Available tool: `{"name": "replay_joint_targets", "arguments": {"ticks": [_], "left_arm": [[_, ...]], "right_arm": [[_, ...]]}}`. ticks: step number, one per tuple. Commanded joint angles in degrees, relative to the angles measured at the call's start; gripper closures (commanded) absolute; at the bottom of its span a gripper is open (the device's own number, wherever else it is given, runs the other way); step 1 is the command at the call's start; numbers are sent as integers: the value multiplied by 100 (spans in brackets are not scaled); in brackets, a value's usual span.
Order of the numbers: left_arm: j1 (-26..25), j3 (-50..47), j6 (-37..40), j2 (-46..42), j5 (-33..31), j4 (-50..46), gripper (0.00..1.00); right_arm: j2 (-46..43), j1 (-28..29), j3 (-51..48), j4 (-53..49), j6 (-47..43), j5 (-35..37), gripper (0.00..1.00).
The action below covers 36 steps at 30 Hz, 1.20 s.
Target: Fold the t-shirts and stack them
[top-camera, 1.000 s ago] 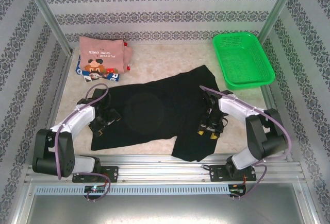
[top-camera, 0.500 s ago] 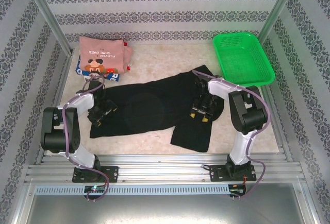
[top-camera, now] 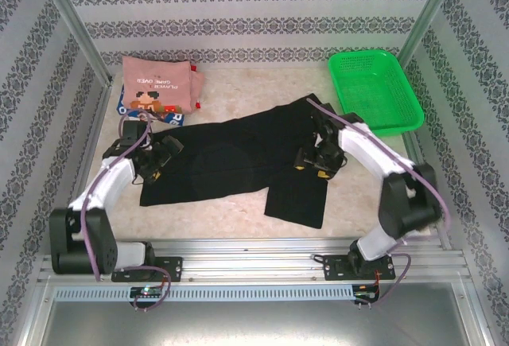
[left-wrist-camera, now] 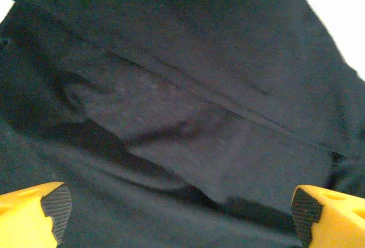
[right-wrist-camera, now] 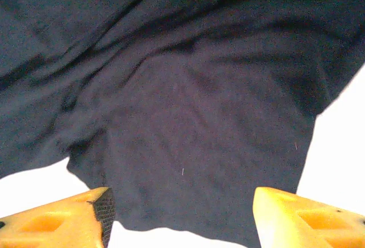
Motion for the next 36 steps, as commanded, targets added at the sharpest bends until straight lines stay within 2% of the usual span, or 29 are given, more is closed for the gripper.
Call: {"name": "replay_joint_targets", "arguments": {"ticks": [1, 4, 8, 17, 26, 33, 36], "left_arm": [[3, -104, -119, -624, 49, -1025, 0], [14, -345, -56, -809, -94, -1627, 0], [14, -533, 28, -690, -174, -1749, 0], [143, -922, 36, -543, -325, -1329, 0], [395, -973, 135, -800, -482, -1423, 0], [749, -1026, 269, -968, -536, -1465, 0], [789, -1033, 280, -971, -516, -1487, 1]], "right_arm": [[-641, 89, -670, -875, 255, -190, 34], [-1104, 122, -1478, -879, 510, -416, 37], [-1174, 232, -2182, -510, 708, -565, 42], [-618, 482, -2688, 427, 913, -408, 50], [-274, 633, -2925, 993, 1170, -278, 56], [-106, 757, -2846, 1041, 1271, -30, 77], [-195, 757, -2707, 923, 1234, 122, 83]]}}
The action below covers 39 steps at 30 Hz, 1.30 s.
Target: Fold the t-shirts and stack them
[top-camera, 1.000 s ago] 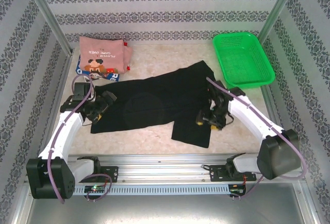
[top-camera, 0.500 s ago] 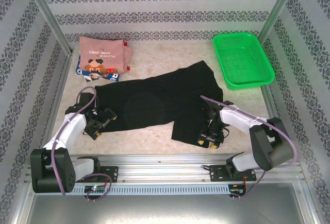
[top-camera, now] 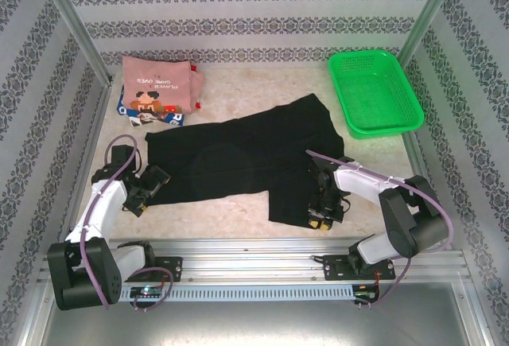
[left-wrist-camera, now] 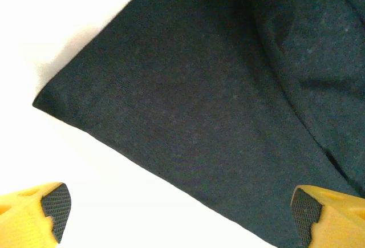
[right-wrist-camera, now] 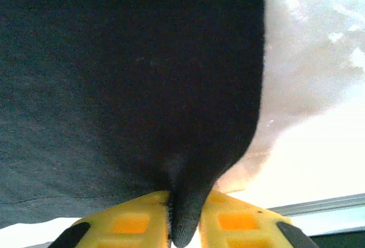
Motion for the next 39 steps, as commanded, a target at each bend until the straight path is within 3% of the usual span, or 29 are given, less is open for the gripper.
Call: {"name": "replay_joint_targets", "arguments": {"ticks": [1, 6, 16, 21, 31, 39], "left_arm": [[100, -40, 166, -77, -106, -158, 0], [444, -45, 248, -63, -252, -427, 0], [1022, -294, 280, 252, -122, -167, 7], [1463, -694, 206, 616, 265, 645, 19], [1578, -465, 385, 1426, 342, 1365, 38], [1574, 88, 523, 2093, 633, 1730, 40]], "right_arm": [[91, 82, 68, 428, 17, 357, 86], [5, 83, 261, 282, -46, 329, 100], [-74, 82, 371, 206, -185, 235, 100], [-129, 76, 378, 176, -220, 201, 100], [-185, 80, 319, 232, -232, 180, 100], [-115, 74, 367, 282, -240, 152, 100]]}}
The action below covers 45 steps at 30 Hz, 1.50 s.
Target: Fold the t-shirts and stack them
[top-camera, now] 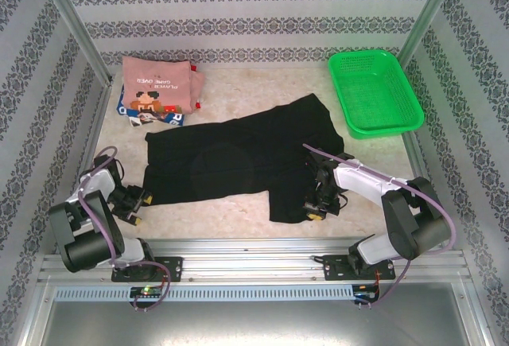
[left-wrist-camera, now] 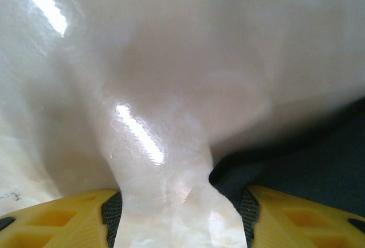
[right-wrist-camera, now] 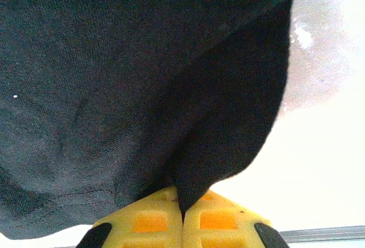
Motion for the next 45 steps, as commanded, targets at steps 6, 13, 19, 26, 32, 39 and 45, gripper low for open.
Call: {"name": "replay_joint_targets", "arguments": {"ticks": [6, 13, 19, 26, 32, 39, 45], "left_arm": [[-2, 354, 314, 449, 702, 1870, 38], [-7, 627, 381, 567, 725, 1676, 38], [-25, 661, 362, 603, 721, 1741, 45], [-80, 543, 314, 569, 634, 1914, 68], [-91, 432, 400, 286, 417, 1735, 97], [-102, 304, 526, -483, 456, 1200, 100], [-129, 116, 555, -1497, 445, 272, 100]], "right_arm": [[45, 48, 144, 45, -64, 10, 100], [208, 43, 273, 47, -142, -13, 100], [394, 41, 412, 43, -265, -56, 100], [522, -19, 505, -15, -435, -74, 100], [461, -135, 496, -75, -546, -70, 100], [-120, -424, 531, -555, -676, 22, 100], [-817, -704, 659, -1326, -754, 11, 100]]}}
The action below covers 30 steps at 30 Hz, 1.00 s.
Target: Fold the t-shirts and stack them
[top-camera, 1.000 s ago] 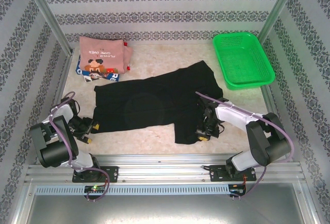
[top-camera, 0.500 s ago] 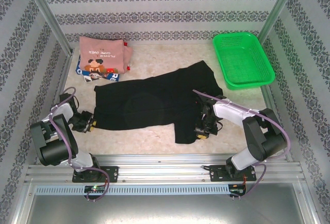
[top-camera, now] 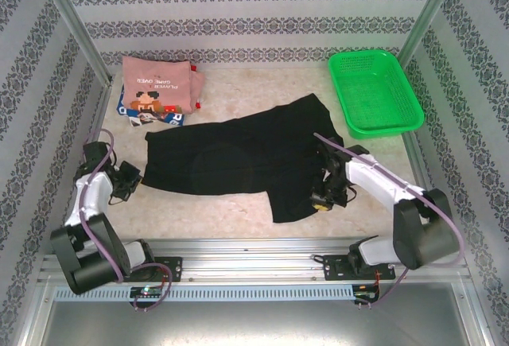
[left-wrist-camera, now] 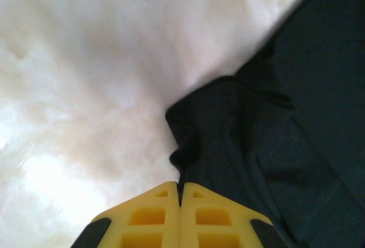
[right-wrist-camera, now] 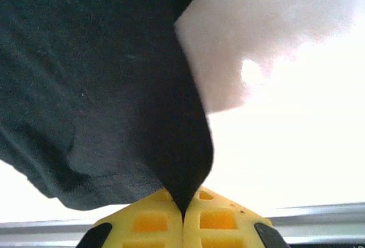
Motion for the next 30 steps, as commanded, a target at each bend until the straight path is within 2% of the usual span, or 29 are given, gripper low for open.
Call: {"name": "replay_joint_targets", "arguments": {"ticks": [1, 7, 11, 15, 22, 26, 30], "left_arm": [[-106, -142, 144, -435, -42, -853, 100], [-255, -378, -399, -1273, 17, -1131, 100], [-255, -215, -511, -1788, 36, -1709, 100], [-255, -68, -597, -2338, -111, -2302, 100], [-255, 58, -791, -3023, -81, -2959, 100], [-262, 160, -812, -3064, -52, -2955, 100], [-255, 540, -699, -2710, -68, -2701, 100]], "right_arm": [[-384, -98, 207, -765, -133, 69, 100], [-1100, -381, 422, -1589, -97, 221, 100], [-1514, -777, 518, -2011, -216, 282, 100], [-1715, -1038, 616, -2242, -332, 282, 100], [-1804, -1169, 908, -2535, -452, 326, 100], [-1740, -1220, 1047, -2485, -547, 333, 100], [-1393, -1313, 1385, -2276, -756, 388, 100]]}}
